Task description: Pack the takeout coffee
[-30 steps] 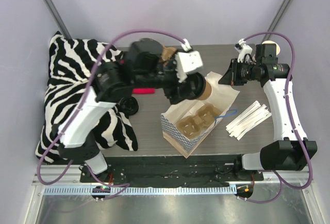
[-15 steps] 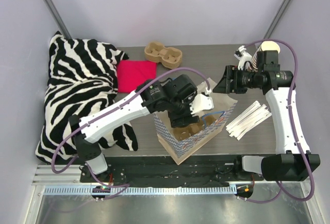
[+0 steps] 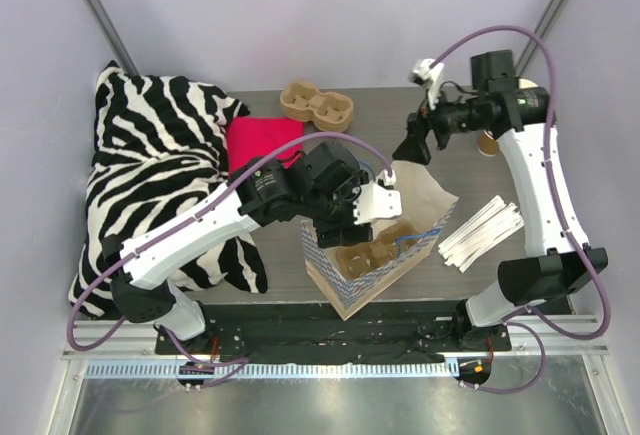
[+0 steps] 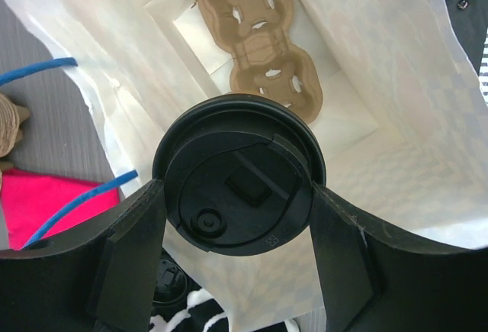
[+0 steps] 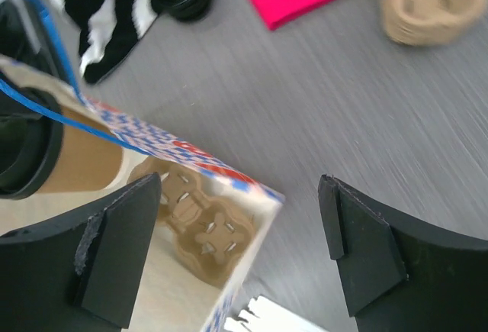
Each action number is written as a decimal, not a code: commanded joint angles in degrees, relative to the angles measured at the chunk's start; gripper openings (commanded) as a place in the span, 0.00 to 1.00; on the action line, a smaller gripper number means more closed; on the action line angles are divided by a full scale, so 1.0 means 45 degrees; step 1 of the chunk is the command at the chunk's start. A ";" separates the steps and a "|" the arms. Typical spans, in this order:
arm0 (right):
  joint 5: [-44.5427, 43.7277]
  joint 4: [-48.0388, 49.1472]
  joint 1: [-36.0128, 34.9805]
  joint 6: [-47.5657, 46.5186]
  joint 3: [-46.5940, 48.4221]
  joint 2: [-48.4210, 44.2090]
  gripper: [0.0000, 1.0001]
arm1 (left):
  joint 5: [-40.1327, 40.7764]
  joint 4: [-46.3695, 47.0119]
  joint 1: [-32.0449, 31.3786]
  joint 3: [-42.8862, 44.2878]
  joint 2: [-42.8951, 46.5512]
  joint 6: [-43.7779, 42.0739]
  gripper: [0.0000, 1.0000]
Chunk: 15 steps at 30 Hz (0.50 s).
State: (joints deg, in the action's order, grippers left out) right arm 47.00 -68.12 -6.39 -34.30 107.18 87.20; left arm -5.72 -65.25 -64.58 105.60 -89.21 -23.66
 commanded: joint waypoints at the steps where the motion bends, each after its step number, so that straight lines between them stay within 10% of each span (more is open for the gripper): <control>1: 0.0182 -0.0431 -0.1232 -0.2493 0.0072 0.0134 0.93 | -0.0429 0.0321 0.0053 0.0322 -0.0078 -0.0328 0.16; 15: -0.0678 -0.1171 -0.3579 -0.4369 -0.1354 0.0583 0.79 | -0.0546 0.0595 0.0151 -0.0596 0.0332 -0.0055 0.15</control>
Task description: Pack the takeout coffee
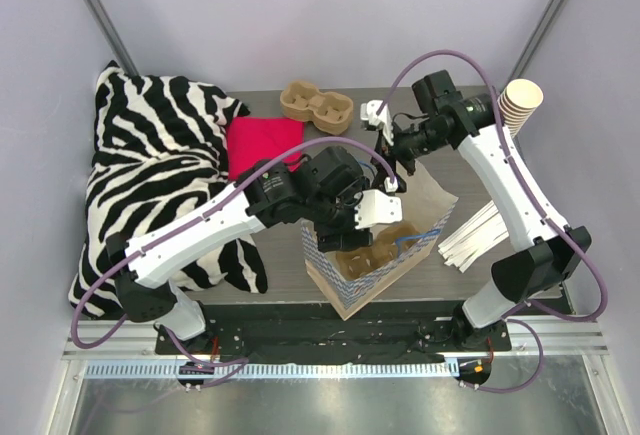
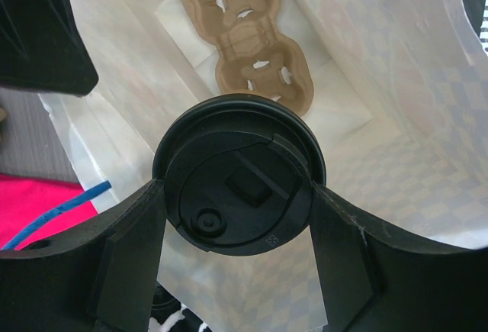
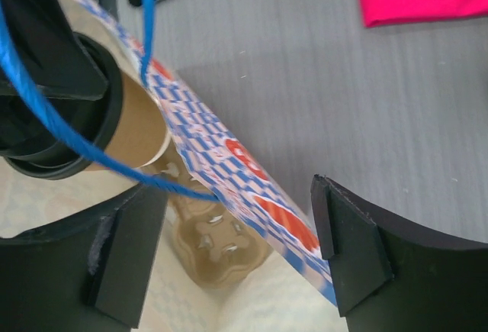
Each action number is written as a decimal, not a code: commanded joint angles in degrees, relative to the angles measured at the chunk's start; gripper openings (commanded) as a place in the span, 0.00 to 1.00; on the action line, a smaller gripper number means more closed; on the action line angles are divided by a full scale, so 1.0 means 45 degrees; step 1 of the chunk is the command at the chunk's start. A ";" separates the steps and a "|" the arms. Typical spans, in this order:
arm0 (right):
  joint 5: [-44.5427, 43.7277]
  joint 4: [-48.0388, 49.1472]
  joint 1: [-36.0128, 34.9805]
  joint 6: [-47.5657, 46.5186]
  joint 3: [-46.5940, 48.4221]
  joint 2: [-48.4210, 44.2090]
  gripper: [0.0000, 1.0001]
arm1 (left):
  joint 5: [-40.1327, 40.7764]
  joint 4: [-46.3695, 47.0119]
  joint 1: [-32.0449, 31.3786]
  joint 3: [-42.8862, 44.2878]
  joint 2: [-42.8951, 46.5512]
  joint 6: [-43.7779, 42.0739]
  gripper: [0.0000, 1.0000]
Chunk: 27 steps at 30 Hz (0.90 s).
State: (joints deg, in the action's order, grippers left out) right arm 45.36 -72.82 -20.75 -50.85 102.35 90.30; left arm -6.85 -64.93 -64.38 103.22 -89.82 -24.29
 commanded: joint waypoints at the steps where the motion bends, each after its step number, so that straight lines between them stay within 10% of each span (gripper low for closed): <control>1: -0.0354 -0.0127 -0.0427 -0.0673 -0.0340 -0.0106 0.76 | -0.0294 0.0541 0.0146 -0.0105 0.0487 0.0086 0.15; 9: -0.1738 0.1392 -0.0623 0.3139 -0.0711 -0.0261 0.01 | 0.0018 0.0522 0.0555 -0.0399 0.0878 0.0067 0.15; 16: -0.3515 0.6002 -0.0817 0.8656 -0.2214 -0.2623 0.01 | 0.1190 0.0873 0.1084 -0.0183 0.1307 0.0399 0.15; 27: -0.5528 0.7488 -0.2203 0.9893 -0.4304 -0.5278 0.01 | 0.0858 0.1185 0.0792 -0.3129 0.2947 0.0399 0.14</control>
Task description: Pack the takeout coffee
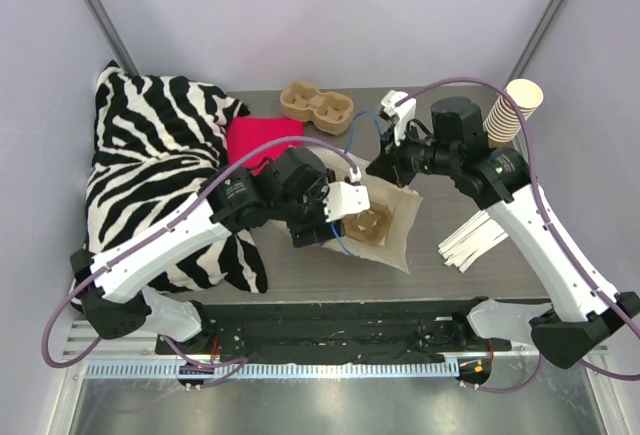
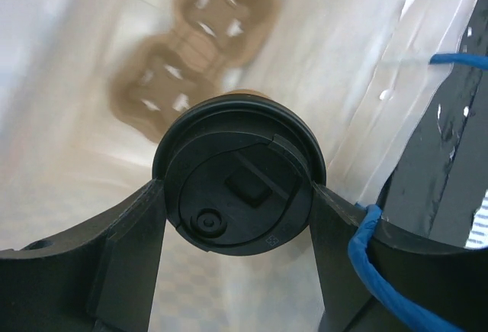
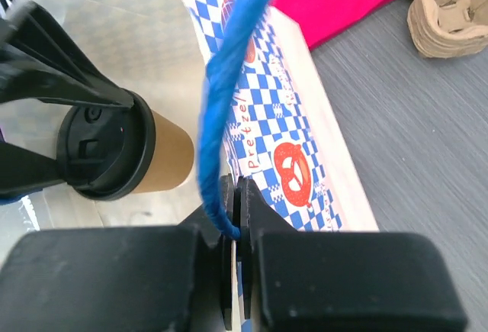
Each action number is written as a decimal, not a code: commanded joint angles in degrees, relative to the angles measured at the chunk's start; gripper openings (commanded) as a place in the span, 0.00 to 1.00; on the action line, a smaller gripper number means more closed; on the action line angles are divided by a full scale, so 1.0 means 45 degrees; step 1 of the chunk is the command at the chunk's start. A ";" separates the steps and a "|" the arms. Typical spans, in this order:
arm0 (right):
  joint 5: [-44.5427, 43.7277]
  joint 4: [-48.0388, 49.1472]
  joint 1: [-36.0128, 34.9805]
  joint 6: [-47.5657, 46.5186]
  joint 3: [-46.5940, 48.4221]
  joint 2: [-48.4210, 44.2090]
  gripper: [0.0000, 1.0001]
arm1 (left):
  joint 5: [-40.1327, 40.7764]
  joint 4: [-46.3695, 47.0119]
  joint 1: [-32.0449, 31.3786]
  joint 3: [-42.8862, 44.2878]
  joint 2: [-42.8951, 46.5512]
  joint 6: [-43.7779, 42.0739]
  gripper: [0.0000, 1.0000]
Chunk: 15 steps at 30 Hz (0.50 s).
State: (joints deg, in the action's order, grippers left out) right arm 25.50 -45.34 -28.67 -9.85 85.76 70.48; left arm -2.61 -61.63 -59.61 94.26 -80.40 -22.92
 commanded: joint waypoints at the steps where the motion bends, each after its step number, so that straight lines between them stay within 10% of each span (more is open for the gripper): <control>1: -0.1212 0.1462 -0.0601 0.0801 -0.0774 -0.1070 0.01 | 0.0129 0.0607 -0.0597 -0.1857 0.1106 0.0054 0.14; 15: -0.2775 0.2147 -0.2184 0.0352 -0.2749 -0.2460 0.01 | 0.1539 0.1448 -0.0932 -0.0167 0.1598 0.0502 0.14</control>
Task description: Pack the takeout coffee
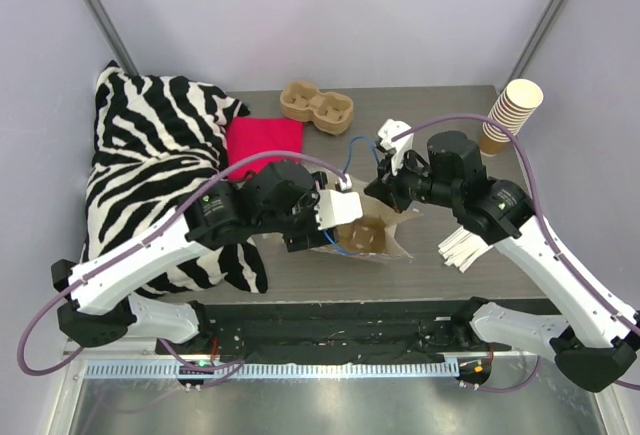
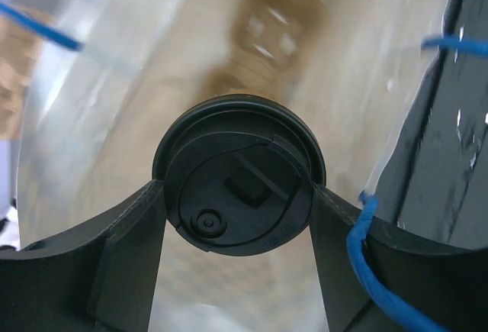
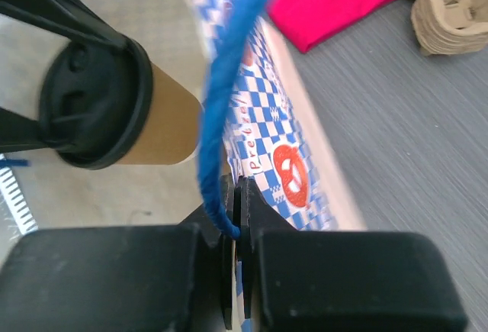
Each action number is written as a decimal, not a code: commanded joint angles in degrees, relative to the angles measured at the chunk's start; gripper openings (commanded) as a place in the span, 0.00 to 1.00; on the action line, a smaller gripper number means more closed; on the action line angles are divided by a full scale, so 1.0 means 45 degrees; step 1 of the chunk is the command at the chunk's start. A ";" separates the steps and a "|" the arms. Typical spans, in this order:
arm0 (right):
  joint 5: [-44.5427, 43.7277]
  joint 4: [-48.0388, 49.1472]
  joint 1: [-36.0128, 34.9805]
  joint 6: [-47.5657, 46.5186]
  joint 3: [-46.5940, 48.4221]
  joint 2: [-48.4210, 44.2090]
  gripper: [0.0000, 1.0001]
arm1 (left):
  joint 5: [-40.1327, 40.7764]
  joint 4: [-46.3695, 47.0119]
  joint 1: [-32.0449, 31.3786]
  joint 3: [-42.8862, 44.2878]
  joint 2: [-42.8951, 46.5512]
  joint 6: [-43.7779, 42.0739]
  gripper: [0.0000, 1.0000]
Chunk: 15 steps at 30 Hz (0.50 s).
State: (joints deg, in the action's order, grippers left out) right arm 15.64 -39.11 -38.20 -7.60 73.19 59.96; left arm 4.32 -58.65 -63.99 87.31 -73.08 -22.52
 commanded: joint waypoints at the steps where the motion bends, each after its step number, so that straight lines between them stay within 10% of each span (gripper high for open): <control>1: -0.0565 0.0723 -0.0067 -0.0090 0.0083 0.0032 0.01 | -0.0041 0.0749 0.0020 0.1457 -0.0030 0.0435 0.14; 15: -0.0527 -0.0077 -0.0067 0.0067 0.1861 0.1343 0.01 | -0.1076 -0.0366 0.0039 -0.0962 0.0732 -0.0698 0.11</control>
State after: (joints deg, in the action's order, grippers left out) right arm 12.56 -39.86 -38.20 -8.38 78.54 66.83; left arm 0.78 -60.53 -63.99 87.64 -68.20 -24.45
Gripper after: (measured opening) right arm 0.050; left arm 0.727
